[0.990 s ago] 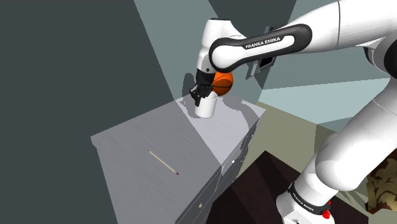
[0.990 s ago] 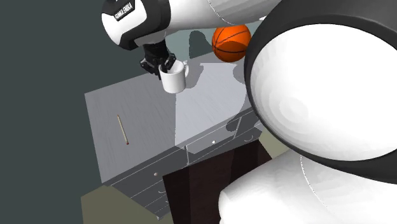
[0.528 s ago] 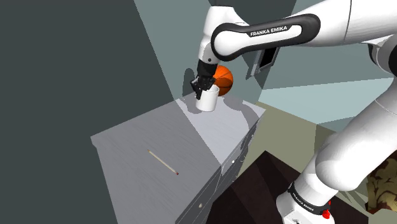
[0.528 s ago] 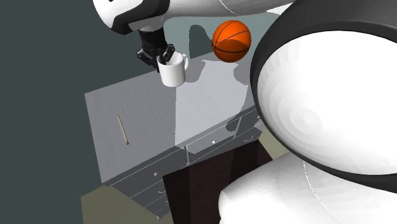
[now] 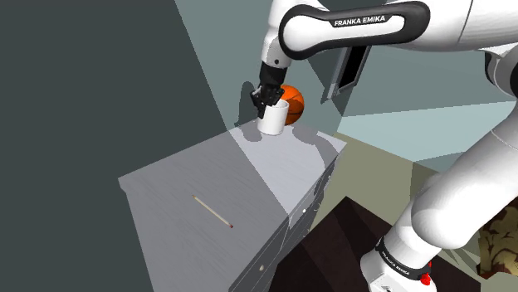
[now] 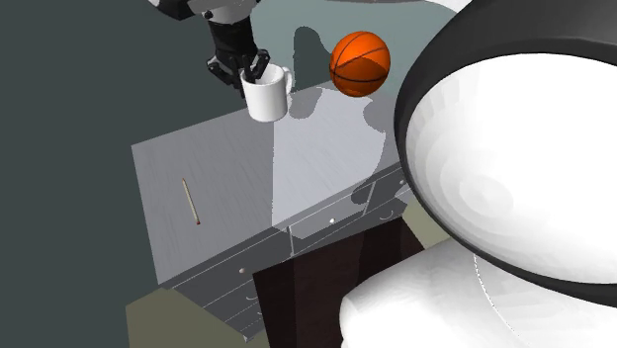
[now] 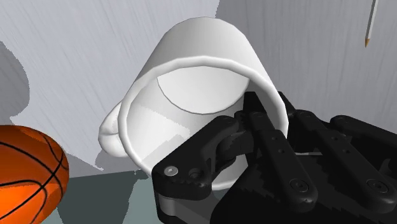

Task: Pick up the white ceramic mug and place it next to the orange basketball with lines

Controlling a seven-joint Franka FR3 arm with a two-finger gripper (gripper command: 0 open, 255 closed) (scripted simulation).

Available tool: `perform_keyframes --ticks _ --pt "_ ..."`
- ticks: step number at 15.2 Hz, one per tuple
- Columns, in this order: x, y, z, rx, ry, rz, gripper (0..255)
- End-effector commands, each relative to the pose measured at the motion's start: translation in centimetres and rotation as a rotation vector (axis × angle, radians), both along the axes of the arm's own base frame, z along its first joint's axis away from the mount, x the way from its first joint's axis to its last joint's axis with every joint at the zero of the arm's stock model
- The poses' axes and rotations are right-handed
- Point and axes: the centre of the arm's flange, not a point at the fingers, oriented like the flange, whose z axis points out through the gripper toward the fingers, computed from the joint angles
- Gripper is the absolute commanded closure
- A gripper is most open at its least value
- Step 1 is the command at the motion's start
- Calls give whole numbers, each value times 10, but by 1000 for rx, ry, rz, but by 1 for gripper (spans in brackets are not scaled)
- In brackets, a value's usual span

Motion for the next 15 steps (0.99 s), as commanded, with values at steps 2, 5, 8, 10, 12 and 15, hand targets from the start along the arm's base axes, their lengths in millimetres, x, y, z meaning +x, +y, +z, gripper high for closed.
perform_keyframes --ticks 2,5,8,10,12,15 --pt "0 1 16 0 0 0 255" --pt "0 1 31 0 0 0 255" --pt "0 1 47 0 0 0 255" --pt "0 1 58 0 0 0 255" --pt "0 1 68 0 0 0 255" --pt "0 1 84 0 0 0 255"
